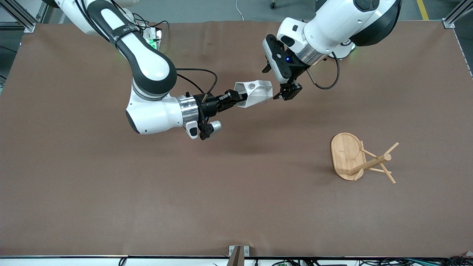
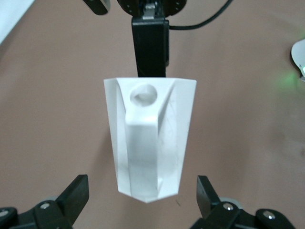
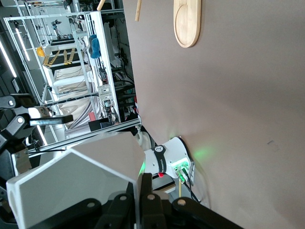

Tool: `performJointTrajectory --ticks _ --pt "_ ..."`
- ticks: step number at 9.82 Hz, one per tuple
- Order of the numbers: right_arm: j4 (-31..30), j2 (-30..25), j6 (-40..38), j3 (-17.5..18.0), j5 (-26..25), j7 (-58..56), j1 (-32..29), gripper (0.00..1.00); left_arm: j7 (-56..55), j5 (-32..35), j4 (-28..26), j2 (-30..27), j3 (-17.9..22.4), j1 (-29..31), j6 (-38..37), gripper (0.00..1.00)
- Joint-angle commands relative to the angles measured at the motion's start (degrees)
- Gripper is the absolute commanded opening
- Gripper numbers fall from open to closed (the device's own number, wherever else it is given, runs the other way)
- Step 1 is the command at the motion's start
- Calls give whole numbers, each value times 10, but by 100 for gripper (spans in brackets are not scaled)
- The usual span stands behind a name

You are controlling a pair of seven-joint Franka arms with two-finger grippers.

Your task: Hang cup on rack

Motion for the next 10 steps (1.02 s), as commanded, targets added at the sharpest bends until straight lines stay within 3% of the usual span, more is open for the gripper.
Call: performJointTrajectory --ticks 1,7,10 --pt "7 -3 -5 18 7 21 -9 1 16 -20 -39 -6 -12 4 37 100" --pt "8 -5 -4 21 7 34 -9 1 16 -20 -55 4 -15 4 49 100" --pt "8 -9 -4 21 7 47 -9 1 17 -20 -53 5 -16 -10 73 89"
